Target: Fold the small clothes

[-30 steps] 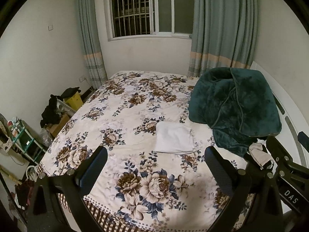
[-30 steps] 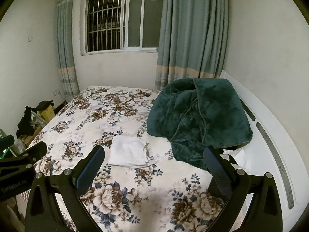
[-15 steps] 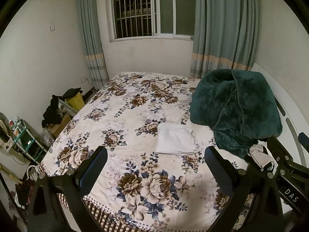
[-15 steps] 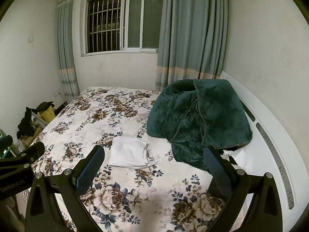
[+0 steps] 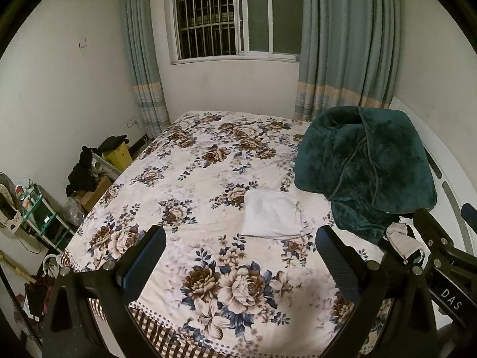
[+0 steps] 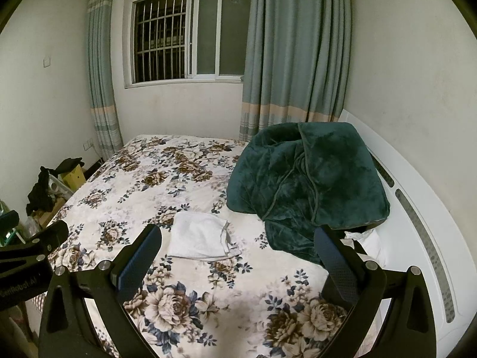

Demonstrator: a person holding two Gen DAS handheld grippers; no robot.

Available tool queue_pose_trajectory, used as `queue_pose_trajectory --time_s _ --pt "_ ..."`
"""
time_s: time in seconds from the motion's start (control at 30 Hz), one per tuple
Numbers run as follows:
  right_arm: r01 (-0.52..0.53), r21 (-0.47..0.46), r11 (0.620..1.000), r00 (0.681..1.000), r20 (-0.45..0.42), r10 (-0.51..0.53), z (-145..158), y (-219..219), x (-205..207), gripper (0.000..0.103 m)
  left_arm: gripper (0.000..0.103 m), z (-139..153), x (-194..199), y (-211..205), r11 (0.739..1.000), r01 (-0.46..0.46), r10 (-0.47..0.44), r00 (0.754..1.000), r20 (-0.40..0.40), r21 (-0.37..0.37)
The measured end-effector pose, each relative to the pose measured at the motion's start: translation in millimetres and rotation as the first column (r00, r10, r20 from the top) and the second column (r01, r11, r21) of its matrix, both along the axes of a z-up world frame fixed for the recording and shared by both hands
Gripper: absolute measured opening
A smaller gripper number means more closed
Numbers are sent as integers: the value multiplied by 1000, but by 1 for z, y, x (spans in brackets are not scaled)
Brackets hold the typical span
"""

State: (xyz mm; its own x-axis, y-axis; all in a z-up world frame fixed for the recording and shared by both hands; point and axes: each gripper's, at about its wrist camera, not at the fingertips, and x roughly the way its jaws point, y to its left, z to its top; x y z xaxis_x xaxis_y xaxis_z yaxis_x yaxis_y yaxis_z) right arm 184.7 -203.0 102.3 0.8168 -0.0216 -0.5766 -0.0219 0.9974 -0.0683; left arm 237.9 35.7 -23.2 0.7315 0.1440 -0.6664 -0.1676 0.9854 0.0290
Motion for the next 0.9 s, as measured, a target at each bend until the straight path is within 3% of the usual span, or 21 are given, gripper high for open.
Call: queue_pose_trajectory --time_s 0.9 --pt "11 2 1000 1000 -1 -11 -2 1 -6 103 103 3 1 4 1000 6 -6 1000 8 6"
